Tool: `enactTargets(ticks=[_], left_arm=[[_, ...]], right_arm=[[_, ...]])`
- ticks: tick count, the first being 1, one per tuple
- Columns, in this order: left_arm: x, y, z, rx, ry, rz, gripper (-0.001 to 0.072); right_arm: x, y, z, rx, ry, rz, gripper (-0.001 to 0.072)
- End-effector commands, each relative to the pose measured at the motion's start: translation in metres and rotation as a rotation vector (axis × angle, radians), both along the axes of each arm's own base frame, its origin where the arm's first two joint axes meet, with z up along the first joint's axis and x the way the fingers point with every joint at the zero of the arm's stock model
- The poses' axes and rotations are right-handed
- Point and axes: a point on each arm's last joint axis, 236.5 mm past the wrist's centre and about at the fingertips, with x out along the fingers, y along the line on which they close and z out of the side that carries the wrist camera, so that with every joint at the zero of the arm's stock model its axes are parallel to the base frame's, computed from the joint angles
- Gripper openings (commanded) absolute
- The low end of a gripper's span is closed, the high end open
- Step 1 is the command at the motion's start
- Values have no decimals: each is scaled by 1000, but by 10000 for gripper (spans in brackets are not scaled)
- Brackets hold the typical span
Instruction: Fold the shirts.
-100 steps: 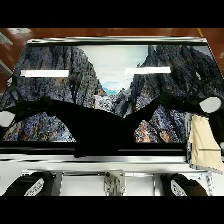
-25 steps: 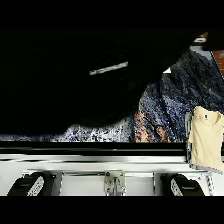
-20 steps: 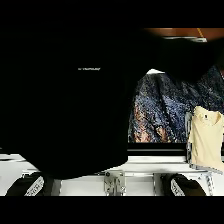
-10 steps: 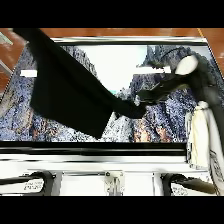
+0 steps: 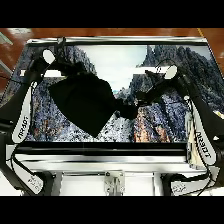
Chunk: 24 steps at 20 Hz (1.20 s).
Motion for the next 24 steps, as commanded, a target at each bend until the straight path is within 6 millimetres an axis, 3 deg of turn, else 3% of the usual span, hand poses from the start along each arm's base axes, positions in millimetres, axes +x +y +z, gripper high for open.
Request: enactTargets(ticks=[1,5,6,8,9,11,14,17,22,24], left_arm=[[-61,35,-23,45,308,-27,711],[-101,98,45,60,304,6,711],[-117,112,51,75,319,33,711],[-164,135,38,83,393,111,711],[-194,133,22,42,428,144,711],[-248,104,-13,-122,457,198,711],[-300,64,-72,-359,460,365,711],[-316,51,-111,-463,463,501,709],[-302,29,-125,-412,373,462,707],[-305,22,-137,-394,400,457,707]], right_arm=[[1,-4,3,33,18,-25,63],[-6,-14,11,27,29,-19,63],[-4,-16,12,28,23,-25,63],[-4,-17,13,29,14,-13,63],[-4,-17,13,29,6,1,63],[-4,-16,13,30,-12,35,63],[-2,-14,14,37,-30,50,63],[-2,-14,14,37,-33,54,63],[2,-14,14,36,-51,54,63],[5,-14,14,36,-63,48,63]])
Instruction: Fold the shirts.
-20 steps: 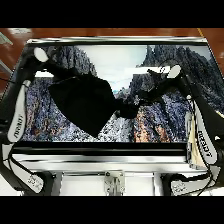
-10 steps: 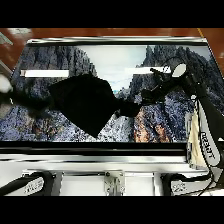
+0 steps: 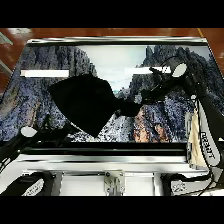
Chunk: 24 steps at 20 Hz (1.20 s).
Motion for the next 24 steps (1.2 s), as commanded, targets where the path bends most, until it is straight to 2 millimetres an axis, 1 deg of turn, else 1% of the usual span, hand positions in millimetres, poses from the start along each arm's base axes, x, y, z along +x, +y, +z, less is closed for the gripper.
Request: enactTargets(ticks=[1,3,8,12,13,15,16,17,18,19,20,21,22,23,24], left_arm=[[4,-7,-21,23,0,39,707],[11,-9,-28,25,-10,61,699],[40,-16,-26,38,-54,74,692],[60,-33,-34,26,-31,72,690],[64,-37,-34,26,-31,61,592],[75,-39,-28,31,-66,42,229],[80,-40,-24,35,-90,24,74],[84,-41,-18,37,-118,-1,39],[87,-42,-12,35,-142,-31,38],[90,-43,-1,46,-186,-81,36],[94,-44,15,70,-244,-139,36],[99,-42,39,119,-328,-209,35],[106,-37,74,177,-434,-271,35],[112,-27,114,246,-534,-304,35],[116,-10,166,324,-639,-304,35]], right_arm=[[6,0,0,1,-24,-9,63],[6,0,0,0,-26,-10,63],[9,0,0,1,-34,-19,63],[9,0,0,1,-26,-33,63],[9,0,0,1,-24,-36,63],[9,0,0,1,-22,-38,63],[9,0,0,1,-22,-38,63],[9,1,0,2,-23,-38,63],[9,1,1,2,-23,-38,63],[10,2,2,9,-27,-41,63],[12,8,6,37,-33,-45,62],[14,15,14,76,-54,-40,62],[19,22,28,116,-107,-30,62],[26,27,46,147,-181,-25,61],[34,30,71,169,-275,-22,61]])
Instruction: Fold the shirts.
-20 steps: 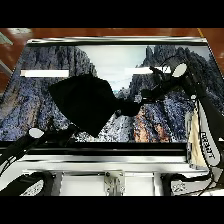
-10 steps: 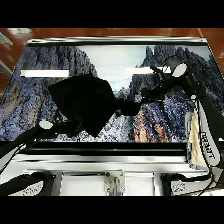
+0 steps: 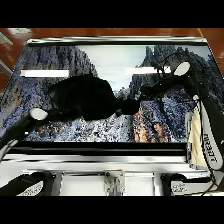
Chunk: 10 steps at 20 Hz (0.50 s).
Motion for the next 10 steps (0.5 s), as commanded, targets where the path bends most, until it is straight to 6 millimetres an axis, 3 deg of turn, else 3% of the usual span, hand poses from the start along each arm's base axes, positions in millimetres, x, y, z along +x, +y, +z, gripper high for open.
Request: enactTargets(ticks=[1,3,5,6,7,8,10], left_arm=[[6,49,144,240,-350,-32,36],[-9,91,282,280,-651,115,36],[-57,122,412,255,-953,257,37],[-86,132,459,230,-1058,313,37],[-117,138,499,208,-1148,356,37],[-140,140,525,192,-1209,373,37],[-169,132,547,152,-1248,351,37]], right_arm=[[24,15,76,94,-279,4,61],[34,10,165,101,-564,-23,59],[27,-4,276,126,-879,-110,59],[13,-13,337,150,-1048,-170,58],[-7,-24,389,174,-1192,-224,58],[-35,-34,435,202,-1324,-273,58],[-91,-45,490,244,-1479,-312,58]])
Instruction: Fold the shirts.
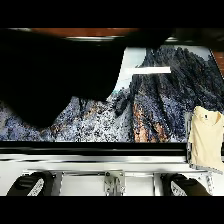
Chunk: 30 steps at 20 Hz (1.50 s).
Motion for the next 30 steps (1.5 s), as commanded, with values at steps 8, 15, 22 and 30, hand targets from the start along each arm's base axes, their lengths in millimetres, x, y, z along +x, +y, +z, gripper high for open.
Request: enactTargets(ticks=[8,15,22,30], left_arm=[[-73,-35,-17,61,185,-158,39],[4,-31,-178,29,593,-150,39],[166,4,-339,-297,710,64,39],[182,-24,-504,-482,1144,64,41]], right_arm=[[-216,-76,157,49,-506,-279,58],[-108,-88,7,-118,121,-347,58],[108,-68,-211,-51,573,-366,63],[139,-16,-412,129,1075,-284,85]])
